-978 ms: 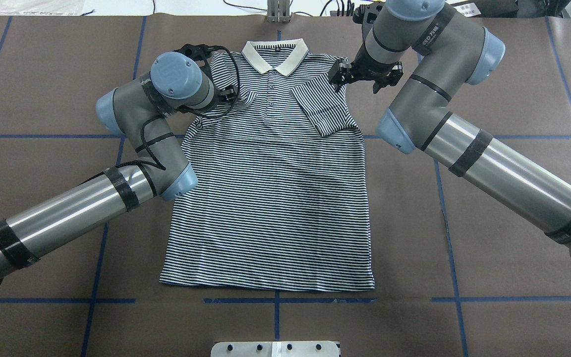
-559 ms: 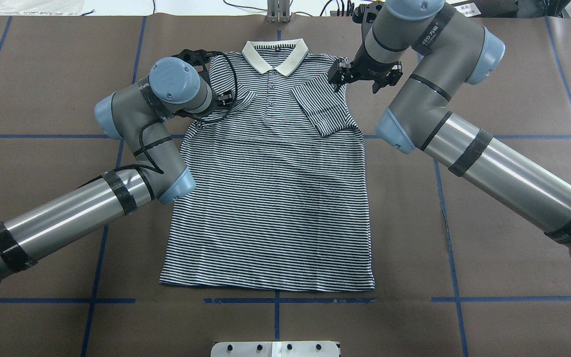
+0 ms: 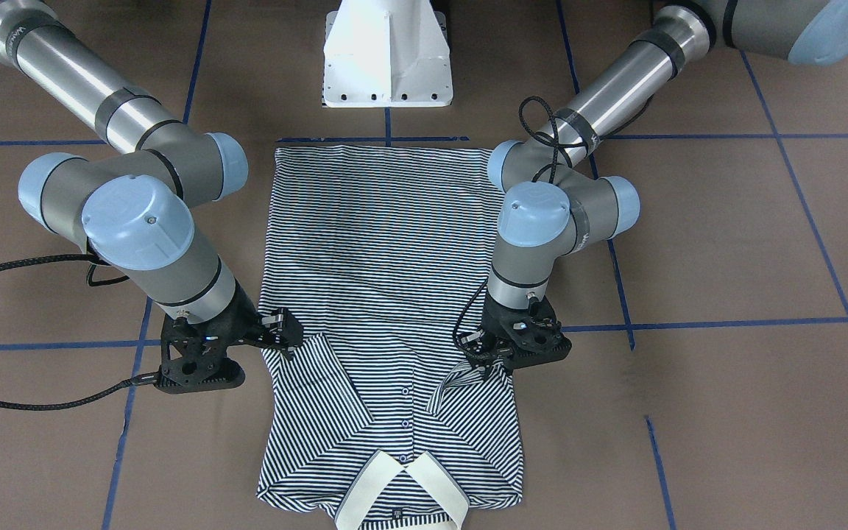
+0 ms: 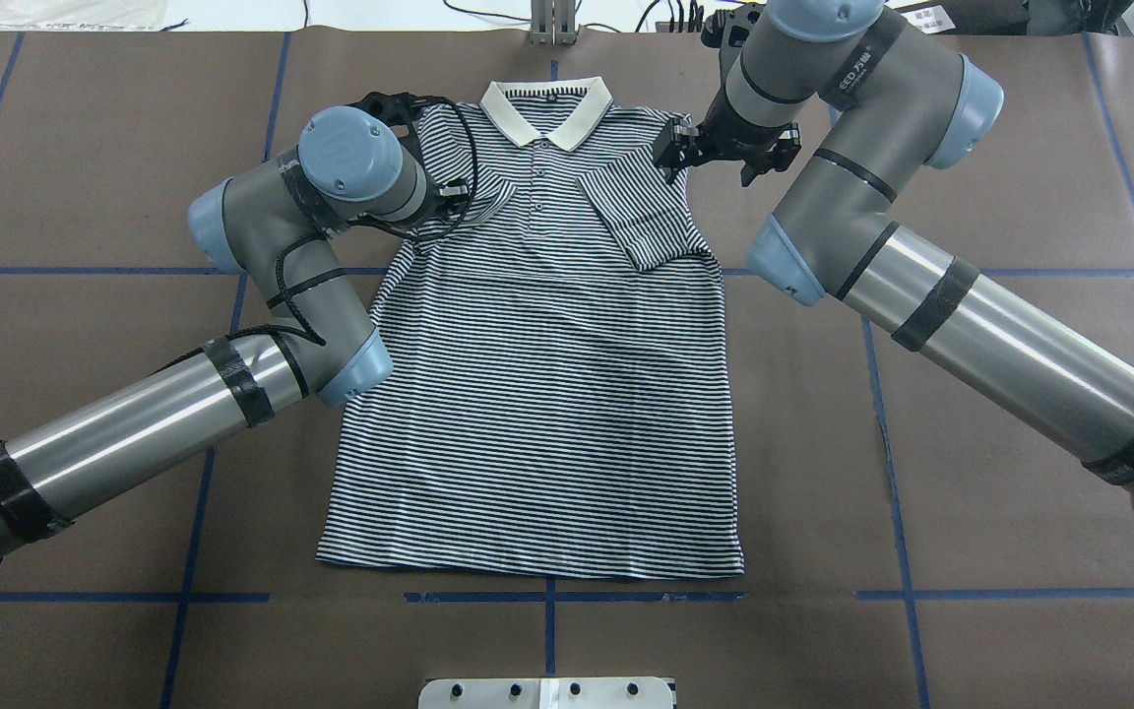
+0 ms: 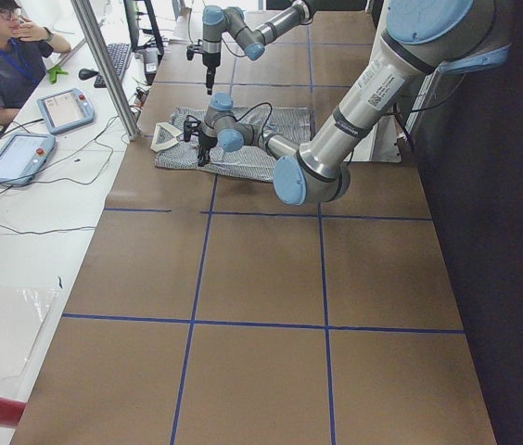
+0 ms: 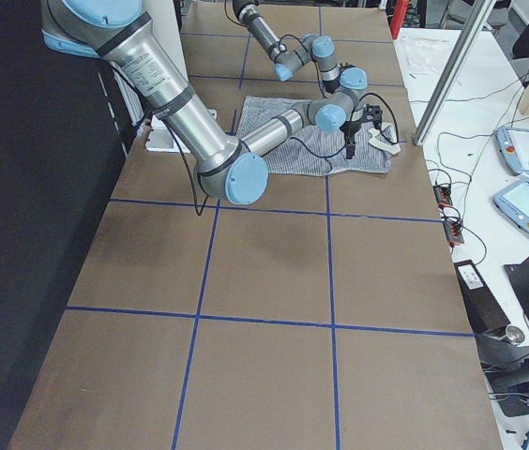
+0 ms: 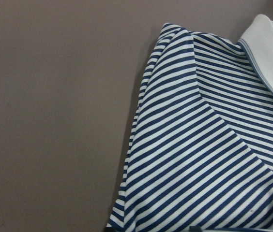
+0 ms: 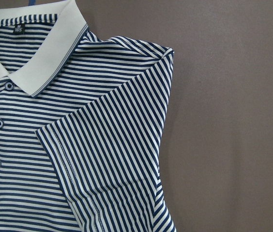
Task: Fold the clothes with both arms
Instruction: 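Fold the sleeve nearest the left gripper inward over the shirt body, then move both grippers down to the shirt hem nearest the robot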
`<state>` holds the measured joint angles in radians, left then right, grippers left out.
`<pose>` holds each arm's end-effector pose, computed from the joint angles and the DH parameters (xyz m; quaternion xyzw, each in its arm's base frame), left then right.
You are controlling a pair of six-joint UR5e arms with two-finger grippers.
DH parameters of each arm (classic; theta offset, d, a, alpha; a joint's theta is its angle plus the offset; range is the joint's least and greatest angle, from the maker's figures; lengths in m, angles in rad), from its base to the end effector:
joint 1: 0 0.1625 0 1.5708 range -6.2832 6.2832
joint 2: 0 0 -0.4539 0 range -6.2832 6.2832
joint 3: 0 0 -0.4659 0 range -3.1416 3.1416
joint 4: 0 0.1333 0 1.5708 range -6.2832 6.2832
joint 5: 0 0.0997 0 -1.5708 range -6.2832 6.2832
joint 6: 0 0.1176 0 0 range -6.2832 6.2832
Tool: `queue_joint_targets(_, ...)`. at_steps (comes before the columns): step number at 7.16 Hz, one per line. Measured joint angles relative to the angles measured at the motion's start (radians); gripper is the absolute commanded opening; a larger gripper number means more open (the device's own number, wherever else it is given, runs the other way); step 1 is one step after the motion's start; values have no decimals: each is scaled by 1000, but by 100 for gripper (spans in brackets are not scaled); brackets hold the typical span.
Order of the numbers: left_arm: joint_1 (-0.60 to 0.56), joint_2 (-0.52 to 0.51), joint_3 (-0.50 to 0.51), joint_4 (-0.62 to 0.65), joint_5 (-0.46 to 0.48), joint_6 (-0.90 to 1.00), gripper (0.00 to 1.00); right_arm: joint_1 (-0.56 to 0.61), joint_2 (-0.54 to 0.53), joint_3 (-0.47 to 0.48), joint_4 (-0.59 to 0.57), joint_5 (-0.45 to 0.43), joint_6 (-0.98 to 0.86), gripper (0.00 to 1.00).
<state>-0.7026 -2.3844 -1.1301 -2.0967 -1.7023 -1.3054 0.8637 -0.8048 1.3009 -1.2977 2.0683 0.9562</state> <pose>0.6237 -0.6826 0.2991 0.1493 0.4112 -0.1670 0.8836 -0.5051 -0.7100 0.2728 0.0763 -0.4225 0.0200 0.9029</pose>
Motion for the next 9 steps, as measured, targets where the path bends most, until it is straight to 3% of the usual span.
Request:
queue_joint_targets(1,0,1,-25,29,1,0,57,0,-1,0,0,0,0,100)
queue_joint_targets(5,-1,12,-110,112,1,6,81,0,-6,-3,1,-1,-2,100)
queue_joint_targets(6,-1,14,-117,114,0,6,98,0,-9,-4,2,-1,-2,100)
queue_joint_targets(8,0,31,-157,124,-3,8,100,1,-16,-1,3,0,-6,100)
queue_joint_targets(9,-1,91,-257,155,-30,43,100,1,-35,25,1,5,-2,100)
